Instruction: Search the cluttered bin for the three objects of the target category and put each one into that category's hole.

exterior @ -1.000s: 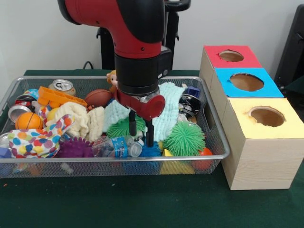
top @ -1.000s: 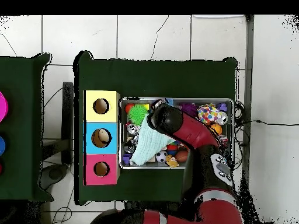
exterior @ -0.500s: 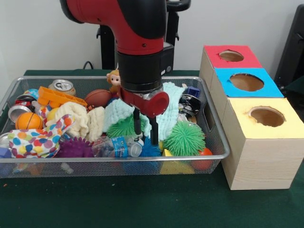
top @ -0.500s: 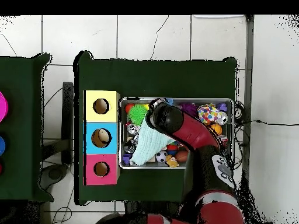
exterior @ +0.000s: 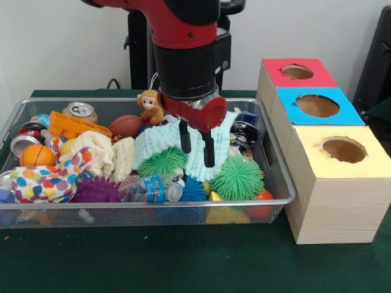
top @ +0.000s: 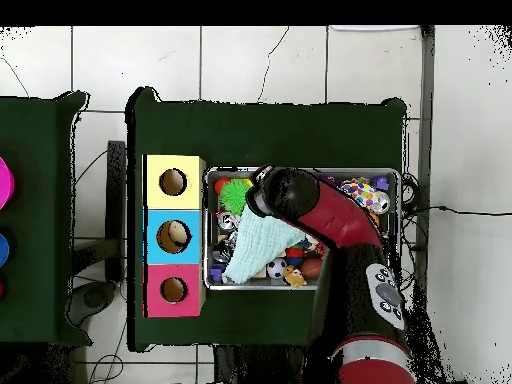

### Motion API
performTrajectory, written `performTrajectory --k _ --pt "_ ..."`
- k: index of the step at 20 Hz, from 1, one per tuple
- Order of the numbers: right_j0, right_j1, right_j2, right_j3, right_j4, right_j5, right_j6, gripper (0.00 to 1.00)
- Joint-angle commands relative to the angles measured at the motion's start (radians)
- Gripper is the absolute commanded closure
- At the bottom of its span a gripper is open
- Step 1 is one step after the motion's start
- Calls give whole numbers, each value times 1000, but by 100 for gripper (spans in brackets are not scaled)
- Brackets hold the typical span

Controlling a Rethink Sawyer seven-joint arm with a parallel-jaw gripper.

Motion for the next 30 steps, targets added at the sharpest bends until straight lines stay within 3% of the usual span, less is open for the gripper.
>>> performTrajectory --k 1,11,16,21,25,30 --pt "-25 14 -12 -147 36 231 213 0" --pt "-79 92 -60 -339 -36 338 131 0" --pt "-72 115 -95 -366 -70 336 123 0" --pt "-73 143 -56 -293 -60 215 101 0" --pt "-24 122 -67 -198 -50 125 167 0" --pt "-3 90 -49 -103 -29 35 186 0"
